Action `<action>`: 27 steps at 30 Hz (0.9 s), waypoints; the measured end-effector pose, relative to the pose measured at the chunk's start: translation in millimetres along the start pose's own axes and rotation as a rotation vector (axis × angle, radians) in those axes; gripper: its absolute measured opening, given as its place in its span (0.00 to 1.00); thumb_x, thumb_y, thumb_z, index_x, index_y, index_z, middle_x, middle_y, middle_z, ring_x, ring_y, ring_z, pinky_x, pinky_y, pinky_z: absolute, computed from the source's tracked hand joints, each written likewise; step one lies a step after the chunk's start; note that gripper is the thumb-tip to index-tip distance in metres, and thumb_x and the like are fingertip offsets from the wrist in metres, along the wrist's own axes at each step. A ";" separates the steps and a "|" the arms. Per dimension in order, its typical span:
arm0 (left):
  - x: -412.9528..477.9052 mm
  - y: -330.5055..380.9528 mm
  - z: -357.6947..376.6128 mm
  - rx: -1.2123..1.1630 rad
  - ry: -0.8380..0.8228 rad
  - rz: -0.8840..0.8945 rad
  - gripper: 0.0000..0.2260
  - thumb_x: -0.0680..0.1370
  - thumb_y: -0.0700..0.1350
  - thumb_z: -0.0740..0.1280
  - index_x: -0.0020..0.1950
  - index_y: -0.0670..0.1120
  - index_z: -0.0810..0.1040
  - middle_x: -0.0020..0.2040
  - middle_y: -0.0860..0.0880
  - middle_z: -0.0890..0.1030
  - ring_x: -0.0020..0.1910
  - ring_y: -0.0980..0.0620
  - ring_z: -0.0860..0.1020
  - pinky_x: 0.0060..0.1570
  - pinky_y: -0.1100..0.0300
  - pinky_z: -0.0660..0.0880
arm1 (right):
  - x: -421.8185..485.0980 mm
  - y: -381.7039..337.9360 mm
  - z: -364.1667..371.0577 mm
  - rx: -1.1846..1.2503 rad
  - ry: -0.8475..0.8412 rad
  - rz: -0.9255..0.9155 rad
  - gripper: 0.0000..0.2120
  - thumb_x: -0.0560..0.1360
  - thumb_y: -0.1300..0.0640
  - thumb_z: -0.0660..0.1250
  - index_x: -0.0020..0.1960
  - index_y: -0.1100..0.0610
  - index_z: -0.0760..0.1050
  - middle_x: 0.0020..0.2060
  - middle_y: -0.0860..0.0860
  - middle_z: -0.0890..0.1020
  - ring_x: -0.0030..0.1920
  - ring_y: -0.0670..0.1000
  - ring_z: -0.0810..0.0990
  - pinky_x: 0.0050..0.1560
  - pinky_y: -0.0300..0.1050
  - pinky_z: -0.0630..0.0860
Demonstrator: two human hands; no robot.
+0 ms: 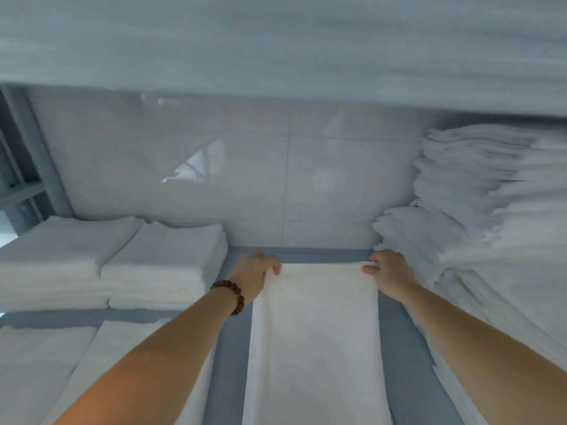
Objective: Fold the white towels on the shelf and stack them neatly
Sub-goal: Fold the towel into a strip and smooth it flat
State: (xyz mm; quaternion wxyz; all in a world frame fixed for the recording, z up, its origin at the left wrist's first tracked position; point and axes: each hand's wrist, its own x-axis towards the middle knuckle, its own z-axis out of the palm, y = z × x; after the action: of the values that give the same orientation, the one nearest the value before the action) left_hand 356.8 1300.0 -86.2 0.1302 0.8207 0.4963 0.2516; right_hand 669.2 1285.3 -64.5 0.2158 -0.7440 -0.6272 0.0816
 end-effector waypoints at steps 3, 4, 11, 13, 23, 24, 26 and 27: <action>6.8 -27.3 38.0 0.052 -0.005 -0.051 0.17 0.75 0.32 0.53 0.48 0.51 0.76 0.45 0.48 0.71 0.42 0.46 0.74 0.45 0.54 0.73 | 15.4 5.9 40.8 -0.112 -0.006 0.002 0.14 0.78 0.49 0.61 0.58 0.56 0.76 0.59 0.57 0.74 0.61 0.57 0.71 0.59 0.51 0.71; 8.4 -33.3 49.5 0.053 -0.001 -0.080 0.17 0.75 0.32 0.53 0.48 0.50 0.76 0.45 0.48 0.70 0.42 0.46 0.74 0.46 0.55 0.72 | 20.1 8.1 54.5 -0.153 -0.002 -0.002 0.16 0.79 0.49 0.60 0.61 0.56 0.74 0.61 0.57 0.73 0.63 0.57 0.69 0.60 0.51 0.69; 17.5 -56.5 129.9 0.419 -0.102 -0.308 0.17 0.82 0.48 0.52 0.70 0.52 0.66 0.71 0.47 0.63 0.72 0.45 0.57 0.67 0.49 0.58 | 20.2 29.5 137.3 -0.323 -0.002 0.031 0.22 0.80 0.48 0.55 0.72 0.52 0.59 0.76 0.53 0.54 0.75 0.54 0.50 0.70 0.63 0.53; 7.5 -52.6 142.3 0.437 -0.176 -0.348 0.21 0.82 0.54 0.48 0.75 0.52 0.58 0.76 0.47 0.53 0.76 0.45 0.46 0.72 0.44 0.49 | 9.4 35.3 147.4 -0.356 -0.047 -0.020 0.26 0.80 0.45 0.53 0.75 0.49 0.51 0.77 0.51 0.47 0.76 0.53 0.42 0.71 0.66 0.48; -95.3 43.0 146.7 0.285 -0.275 -0.195 0.24 0.82 0.54 0.44 0.78 0.50 0.48 0.78 0.49 0.42 0.75 0.48 0.36 0.73 0.46 0.38 | -119.1 26.4 140.4 -0.380 -0.221 -0.230 0.32 0.75 0.36 0.36 0.76 0.44 0.49 0.77 0.49 0.41 0.74 0.52 0.32 0.70 0.66 0.38; -108.6 49.4 152.5 0.278 -0.309 -0.195 0.24 0.82 0.54 0.44 0.78 0.51 0.47 0.78 0.49 0.41 0.75 0.48 0.36 0.73 0.45 0.38 | -137.3 26.4 145.3 -0.379 -0.261 -0.238 0.36 0.70 0.35 0.31 0.76 0.44 0.48 0.76 0.49 0.40 0.73 0.51 0.30 0.70 0.66 0.37; -130.5 54.8 166.6 0.282 -0.373 -0.223 0.25 0.81 0.55 0.43 0.77 0.53 0.45 0.78 0.49 0.40 0.75 0.47 0.36 0.73 0.44 0.38 | -167.2 28.1 158.6 -0.392 -0.338 -0.235 0.40 0.66 0.36 0.26 0.76 0.45 0.43 0.76 0.48 0.37 0.73 0.51 0.29 0.70 0.65 0.35; -138.5 53.9 173.7 0.299 -0.389 -0.237 0.25 0.80 0.57 0.42 0.77 0.54 0.44 0.78 0.50 0.40 0.75 0.47 0.36 0.73 0.44 0.37 | -177.4 29.6 165.4 -0.388 -0.355 -0.226 0.39 0.66 0.37 0.25 0.76 0.45 0.40 0.76 0.48 0.37 0.73 0.51 0.29 0.71 0.65 0.35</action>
State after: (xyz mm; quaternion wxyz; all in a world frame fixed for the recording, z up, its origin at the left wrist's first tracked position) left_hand 438.6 1158.8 -246.4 0.1288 0.8000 0.5860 -0.0039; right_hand 595.4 1146.1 -251.3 -0.0363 -0.6709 -0.7378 0.0645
